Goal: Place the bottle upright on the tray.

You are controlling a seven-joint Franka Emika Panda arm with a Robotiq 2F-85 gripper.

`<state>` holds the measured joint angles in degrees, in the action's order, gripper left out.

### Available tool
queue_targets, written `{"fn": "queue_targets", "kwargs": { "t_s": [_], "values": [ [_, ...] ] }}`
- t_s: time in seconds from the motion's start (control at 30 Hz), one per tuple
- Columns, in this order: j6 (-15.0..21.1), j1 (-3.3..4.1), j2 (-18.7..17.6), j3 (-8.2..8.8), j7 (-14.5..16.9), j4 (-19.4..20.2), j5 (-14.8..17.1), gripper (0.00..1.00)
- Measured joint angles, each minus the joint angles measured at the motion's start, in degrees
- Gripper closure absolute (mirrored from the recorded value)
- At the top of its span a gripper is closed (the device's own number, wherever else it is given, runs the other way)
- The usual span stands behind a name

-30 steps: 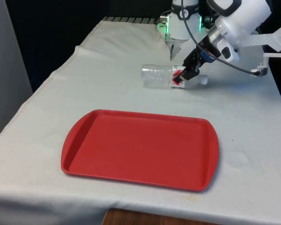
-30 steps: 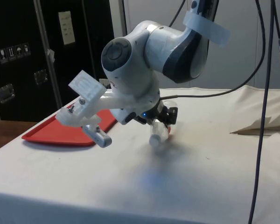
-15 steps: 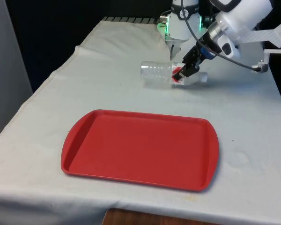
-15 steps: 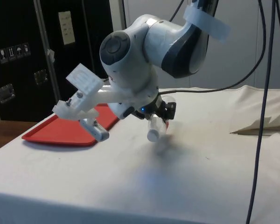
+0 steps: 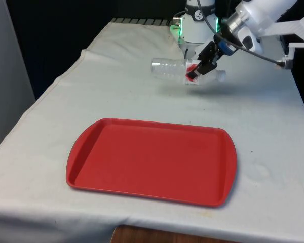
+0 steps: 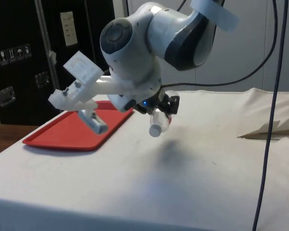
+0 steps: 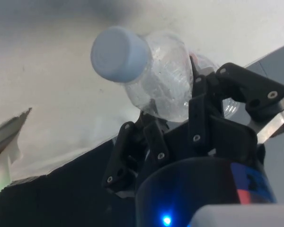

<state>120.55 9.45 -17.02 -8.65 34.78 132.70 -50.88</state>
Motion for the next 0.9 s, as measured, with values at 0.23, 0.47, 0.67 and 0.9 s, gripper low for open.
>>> {"fn": "queue_targets", "kwargs": {
  "t_s": [0.23,0.47,0.67,0.9],
  "values": [
    [-0.06,0.0,1.2,-0.06,0.97,0.06,0.86,0.66],
    [0.06,-0.17,2.81,-0.06,2.92,-0.06,2.52,0.66],
    [0.06,-0.23,4.3,-0.06,4.76,0.0,4.3,0.66],
    [0.06,-0.29,5.67,-0.06,6.3,0.0,5.79,0.66]
  ]
}}
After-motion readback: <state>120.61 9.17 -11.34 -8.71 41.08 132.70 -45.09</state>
